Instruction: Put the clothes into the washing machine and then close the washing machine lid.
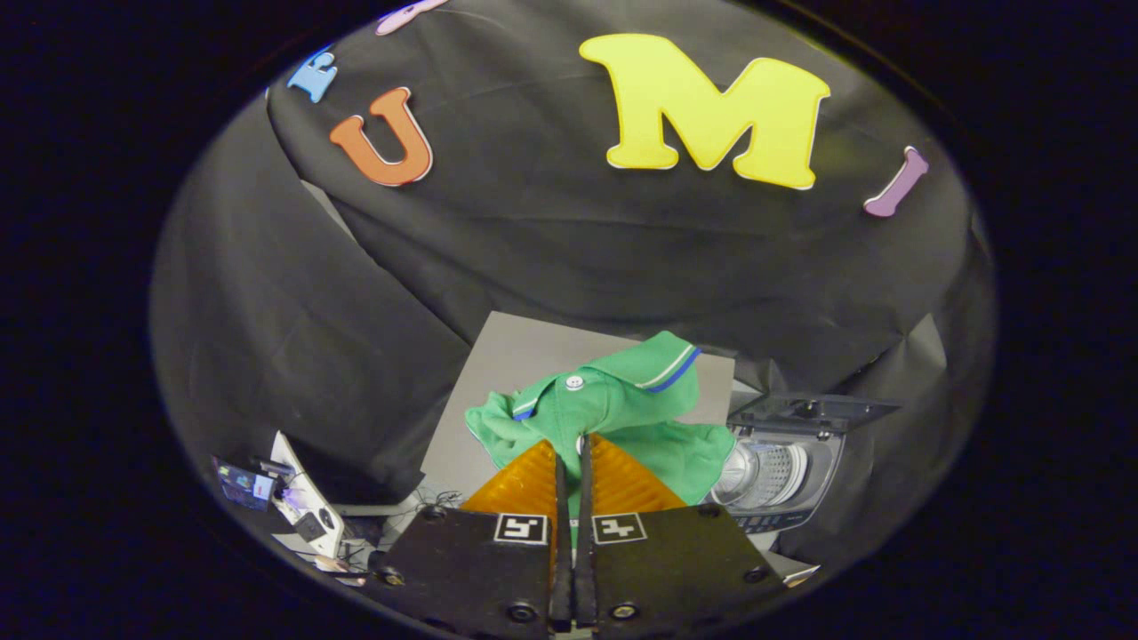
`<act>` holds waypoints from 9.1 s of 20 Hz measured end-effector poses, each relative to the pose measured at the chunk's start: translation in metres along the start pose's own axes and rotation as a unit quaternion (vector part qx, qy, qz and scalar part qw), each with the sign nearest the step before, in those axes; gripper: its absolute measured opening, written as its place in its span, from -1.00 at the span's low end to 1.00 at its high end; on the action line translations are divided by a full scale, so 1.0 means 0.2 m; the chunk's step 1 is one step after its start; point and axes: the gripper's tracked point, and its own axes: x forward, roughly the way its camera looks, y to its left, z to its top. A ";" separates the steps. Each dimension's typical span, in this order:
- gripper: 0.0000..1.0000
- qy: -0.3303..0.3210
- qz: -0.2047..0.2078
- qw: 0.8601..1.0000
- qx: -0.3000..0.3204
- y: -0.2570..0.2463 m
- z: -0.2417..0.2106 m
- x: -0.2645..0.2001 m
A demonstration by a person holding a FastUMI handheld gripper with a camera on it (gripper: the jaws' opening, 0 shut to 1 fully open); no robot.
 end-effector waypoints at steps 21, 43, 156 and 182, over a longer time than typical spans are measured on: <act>-0.89 -0.163 -0.030 0.980 0.111 -0.55 0.03 -0.92; -0.89 -0.095 -0.037 0.980 0.174 -1.43 -0.29 -0.60; 0.99 -0.297 -0.154 0.940 0.061 -2.05 -0.55 0.72; 0.99 -0.381 -0.201 0.899 0.074 -1.41 -1.68 -0.33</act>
